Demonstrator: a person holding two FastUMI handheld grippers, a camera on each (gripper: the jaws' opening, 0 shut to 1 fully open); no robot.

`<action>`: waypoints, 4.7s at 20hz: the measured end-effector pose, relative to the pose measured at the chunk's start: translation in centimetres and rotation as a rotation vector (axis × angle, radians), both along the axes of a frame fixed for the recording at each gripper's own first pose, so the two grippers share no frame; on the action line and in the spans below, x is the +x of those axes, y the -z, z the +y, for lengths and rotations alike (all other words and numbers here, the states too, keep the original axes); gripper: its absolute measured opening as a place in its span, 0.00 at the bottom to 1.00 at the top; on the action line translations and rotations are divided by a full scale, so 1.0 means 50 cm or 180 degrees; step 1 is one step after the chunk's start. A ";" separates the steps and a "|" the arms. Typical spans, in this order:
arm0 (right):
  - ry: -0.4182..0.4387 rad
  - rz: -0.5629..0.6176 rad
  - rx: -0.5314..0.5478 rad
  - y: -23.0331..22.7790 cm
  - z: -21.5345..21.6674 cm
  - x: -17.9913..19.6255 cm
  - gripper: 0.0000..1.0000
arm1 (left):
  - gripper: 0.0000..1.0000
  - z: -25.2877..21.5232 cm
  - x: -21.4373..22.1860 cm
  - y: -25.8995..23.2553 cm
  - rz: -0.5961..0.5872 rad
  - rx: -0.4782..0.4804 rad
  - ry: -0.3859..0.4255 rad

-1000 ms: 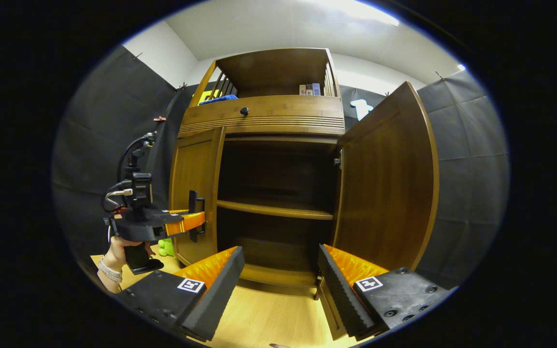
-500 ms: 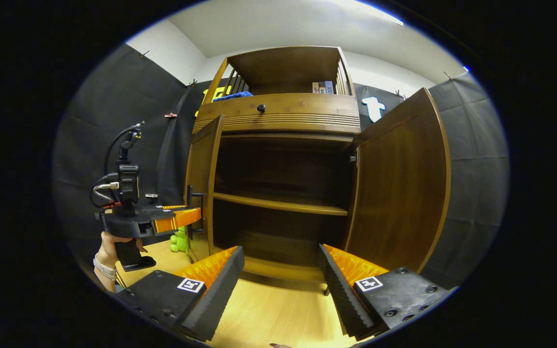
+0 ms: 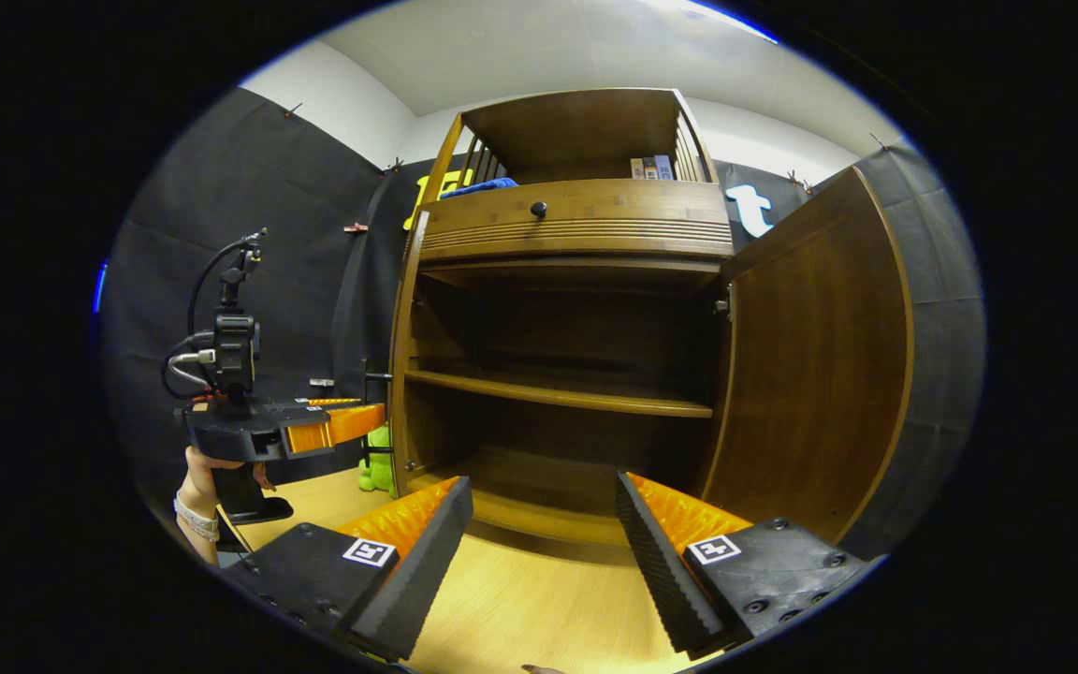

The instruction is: Open the right door of the double-door shoe cabinet with the right hand, and open the left door with the left hand.

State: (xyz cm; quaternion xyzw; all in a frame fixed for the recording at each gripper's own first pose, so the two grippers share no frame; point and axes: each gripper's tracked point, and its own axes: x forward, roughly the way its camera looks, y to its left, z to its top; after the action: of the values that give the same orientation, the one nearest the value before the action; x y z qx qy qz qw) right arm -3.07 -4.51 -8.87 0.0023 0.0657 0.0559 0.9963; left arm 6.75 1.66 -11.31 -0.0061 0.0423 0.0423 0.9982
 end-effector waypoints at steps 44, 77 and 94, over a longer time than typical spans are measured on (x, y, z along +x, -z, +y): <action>-0.0585 0.0001 0.0181 0.009 0.251 0.026 0.96 | 0.25 0.128 -0.293 -0.115 -0.0150 0.0033 -0.0450; 0.0207 -0.0344 0.0062 -0.120 0.043 -0.077 0.99 | 1.00 -0.087 -0.191 -0.140 -0.0195 0.0076 0.0305; 0.0309 -0.0304 0.0010 -0.125 0.035 -0.102 0.99 | 1.00 -0.121 -0.198 -0.138 -0.0214 0.0096 0.0463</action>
State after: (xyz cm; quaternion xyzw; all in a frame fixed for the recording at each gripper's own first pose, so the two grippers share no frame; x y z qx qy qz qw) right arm -8.15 -2.77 -2.61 0.0044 0.0177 0.0076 0.9998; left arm -3.13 -4.40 -4.42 0.0107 0.0085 -0.0300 0.9995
